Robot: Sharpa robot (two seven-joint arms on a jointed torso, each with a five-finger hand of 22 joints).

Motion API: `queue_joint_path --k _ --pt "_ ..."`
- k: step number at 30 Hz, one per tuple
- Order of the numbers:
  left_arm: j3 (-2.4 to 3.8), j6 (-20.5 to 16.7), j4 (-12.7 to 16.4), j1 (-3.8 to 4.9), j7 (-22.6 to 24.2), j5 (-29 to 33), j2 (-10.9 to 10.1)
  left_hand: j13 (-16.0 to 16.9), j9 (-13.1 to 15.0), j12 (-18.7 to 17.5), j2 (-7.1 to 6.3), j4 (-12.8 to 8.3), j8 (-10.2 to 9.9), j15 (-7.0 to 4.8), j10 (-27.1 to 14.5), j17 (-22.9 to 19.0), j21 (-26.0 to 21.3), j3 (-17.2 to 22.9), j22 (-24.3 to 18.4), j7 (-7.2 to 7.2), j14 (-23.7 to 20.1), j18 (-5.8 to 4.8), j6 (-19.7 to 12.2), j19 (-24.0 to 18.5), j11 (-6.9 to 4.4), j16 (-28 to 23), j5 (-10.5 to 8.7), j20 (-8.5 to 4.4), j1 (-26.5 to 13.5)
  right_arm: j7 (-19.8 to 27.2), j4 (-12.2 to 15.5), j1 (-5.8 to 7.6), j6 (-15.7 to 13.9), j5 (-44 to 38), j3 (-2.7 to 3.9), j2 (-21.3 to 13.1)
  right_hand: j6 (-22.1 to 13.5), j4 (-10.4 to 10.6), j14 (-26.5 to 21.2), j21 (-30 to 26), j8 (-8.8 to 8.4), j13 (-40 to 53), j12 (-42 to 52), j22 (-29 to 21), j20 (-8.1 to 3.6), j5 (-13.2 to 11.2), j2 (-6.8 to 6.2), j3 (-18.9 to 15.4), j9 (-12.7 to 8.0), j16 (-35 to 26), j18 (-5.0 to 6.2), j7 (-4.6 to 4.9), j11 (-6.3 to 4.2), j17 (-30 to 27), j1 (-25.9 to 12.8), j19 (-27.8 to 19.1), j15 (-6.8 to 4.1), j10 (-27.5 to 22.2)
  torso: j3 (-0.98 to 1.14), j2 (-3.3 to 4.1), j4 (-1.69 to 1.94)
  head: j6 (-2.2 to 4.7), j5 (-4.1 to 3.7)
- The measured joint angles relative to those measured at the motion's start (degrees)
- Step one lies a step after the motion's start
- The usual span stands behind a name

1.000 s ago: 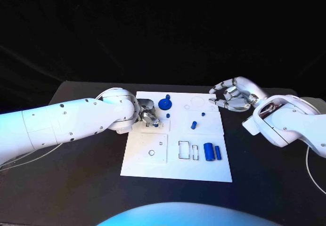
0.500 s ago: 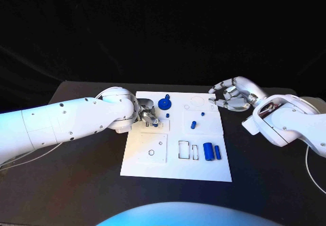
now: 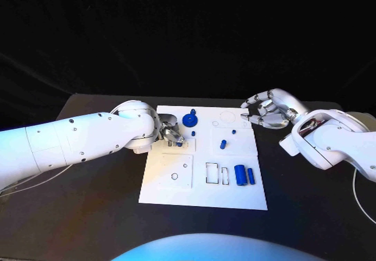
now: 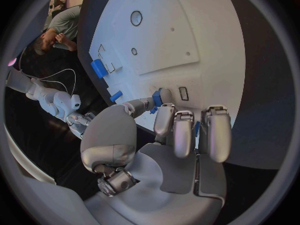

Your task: Assemble the parts on the task board

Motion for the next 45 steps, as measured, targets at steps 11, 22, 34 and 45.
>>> queue_joint_path --k 11,22,34,45 --pt "0.0 0.1 -0.3 0.01 0.0 0.0 0.1 0.5 -0.1 0.4 0.08 1.5 -0.1 -0.07 0.2 0.0 0.0 -2.4 0.0 -0.88 0.1 -0.01 0.9 -0.2 0.18 0.0 -0.19 -0.21 -0.5 0.0 0.0 0.0 0.0 0.0 0.0 -0.1 0.0 0.0 0.0 0.0 0.33 0.0 0.0 0.0 0.0 0.0 0.0 0.0 0.0 0.0 0.0 0.0 0.0 0.0 0.0 0.0 0.0 0.0 -0.02 0.0 0.0 -0.09 -0.2" --pt "-0.02 0.4 -0.3 -0.01 0.0 0.0 0.1 0.8 -0.1 0.5 0.08 1.5 -0.1 -0.2 0.4 0.0 0.0 -3.4 0.0 -0.89 0.2 -0.92 0.9 -0.2 -0.01 0.0 -0.19 -0.21 -0.5 0.0 0.1 0.0 0.0 0.0 0.0 -0.2 0.0 0.0 0.0 0.0 0.33 0.0 0.0 0.0 0.0 0.0 0.0 0.0 0.0 0.0 0.0 0.0 0.0 0.0 0.0 0.0 0.0 0.0 -0.01 -0.02 0.0 -0.31 -0.26" --pt "-0.03 1.3 -0.3 -0.03 0.0 0.0 0.2 1.2 -0.2 0.8 -1.0 1.7 -0.1 -0.2 0.6 0.0 0.0 -5.0 0.0 -1.08 0.2 -0.91 1.1 -0.2 -0.22 0.0 -0.16 -0.21 -0.2 0.0 0.1 0.0 0.0 0.0 0.0 -0.3 0.0 0.0 0.0 0.0 0.33 0.0 0.0 0.0 0.0 0.0 0.0 0.0 0.0 0.0 0.0 0.0 0.0 0.0 0.0 0.0 0.0 0.0 -0.01 -0.03 0.0 -0.46 -0.23" --pt "-0.17 1.7 -0.4 -0.2 0.0 0.0 0.3 1.4 -0.5 0.8 -1.67 3.5 -0.3 -0.2 0.8 0.0 0.0 -6.8 0.0 -1.2 0.2 -0.9 1.6 -0.2 -0.01 0.0 -0.17 -0.2 -0.9 0.0 0.1 0.0 0.0 0.0 -0.01 -0.3 0.0 0.0 0.0 -0.2 0.33 0.0 0.0 0.0 0.0 0.0 0.0 0.0 0.0 0.0 0.0 0.0 0.0 0.0 0.0 0.0 0.0 0.0 -0.01 -0.03 0.0 -0.47 -0.22"
